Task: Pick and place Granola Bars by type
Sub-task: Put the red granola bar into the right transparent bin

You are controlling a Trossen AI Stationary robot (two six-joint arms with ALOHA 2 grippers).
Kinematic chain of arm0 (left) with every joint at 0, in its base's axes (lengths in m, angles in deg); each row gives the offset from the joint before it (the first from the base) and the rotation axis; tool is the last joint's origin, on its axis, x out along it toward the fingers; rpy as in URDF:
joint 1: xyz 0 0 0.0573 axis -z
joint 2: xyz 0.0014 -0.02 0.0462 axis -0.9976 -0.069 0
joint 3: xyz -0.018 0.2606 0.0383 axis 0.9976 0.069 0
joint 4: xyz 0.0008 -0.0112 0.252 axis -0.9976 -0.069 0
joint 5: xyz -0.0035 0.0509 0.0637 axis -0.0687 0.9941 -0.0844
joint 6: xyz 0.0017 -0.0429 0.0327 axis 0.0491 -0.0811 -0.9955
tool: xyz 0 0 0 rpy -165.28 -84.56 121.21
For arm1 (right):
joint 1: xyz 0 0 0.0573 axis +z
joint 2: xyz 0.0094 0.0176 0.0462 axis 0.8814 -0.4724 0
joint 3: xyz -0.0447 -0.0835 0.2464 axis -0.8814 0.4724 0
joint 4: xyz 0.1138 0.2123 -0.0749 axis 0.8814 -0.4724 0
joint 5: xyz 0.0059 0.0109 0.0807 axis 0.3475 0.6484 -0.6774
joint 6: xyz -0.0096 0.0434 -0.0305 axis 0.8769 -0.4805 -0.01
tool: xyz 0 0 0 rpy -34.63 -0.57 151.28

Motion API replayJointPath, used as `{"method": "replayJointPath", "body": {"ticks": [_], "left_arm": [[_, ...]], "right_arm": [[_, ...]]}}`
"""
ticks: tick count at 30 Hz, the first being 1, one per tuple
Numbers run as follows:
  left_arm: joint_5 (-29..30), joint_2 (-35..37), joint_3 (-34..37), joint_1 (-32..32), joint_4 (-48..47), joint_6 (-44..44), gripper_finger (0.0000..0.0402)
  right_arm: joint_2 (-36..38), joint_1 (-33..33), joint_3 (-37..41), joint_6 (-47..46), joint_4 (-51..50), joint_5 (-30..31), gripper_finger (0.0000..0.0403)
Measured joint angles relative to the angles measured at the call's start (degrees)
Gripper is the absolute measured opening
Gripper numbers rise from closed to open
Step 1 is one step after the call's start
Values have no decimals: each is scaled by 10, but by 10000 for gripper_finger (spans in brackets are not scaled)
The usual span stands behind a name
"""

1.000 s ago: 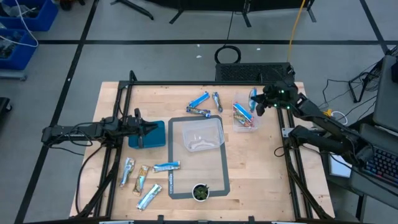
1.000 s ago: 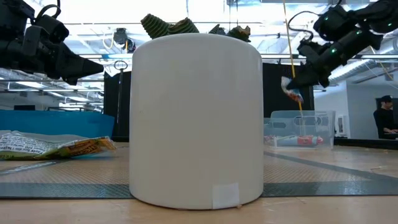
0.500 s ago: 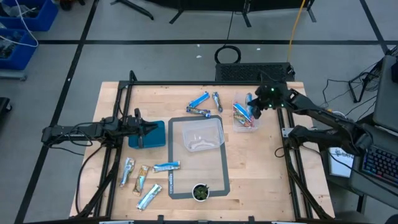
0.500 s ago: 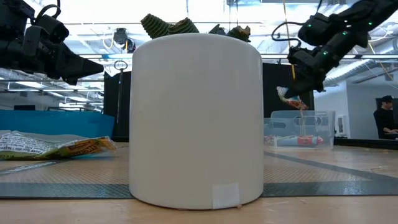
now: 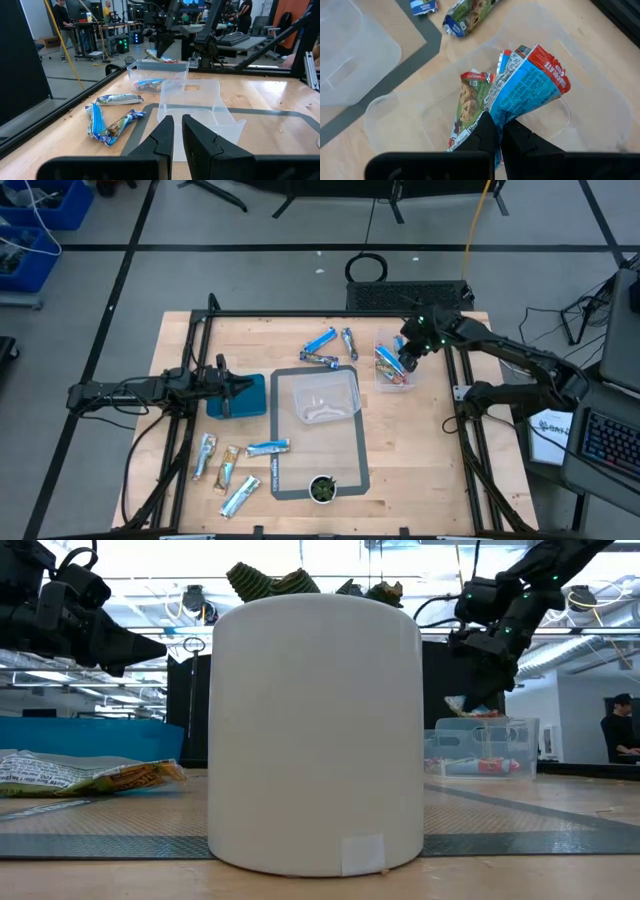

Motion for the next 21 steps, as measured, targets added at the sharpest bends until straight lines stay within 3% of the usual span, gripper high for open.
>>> {"method": "replayJointPath", "body": {"ticks": [5, 11, 21], "left_arm": [[0, 0, 0, 0, 0, 0, 42], [0, 0, 0, 0, 0, 0, 42], [0, 0, 0, 0, 0, 0, 42]], "right_arm": [[-13, 0, -6, 11, 0, -57, 4], [-13, -4, -6, 24, -37, -85, 4], [-13, -7, -6, 31, -69, -230, 4]]}}
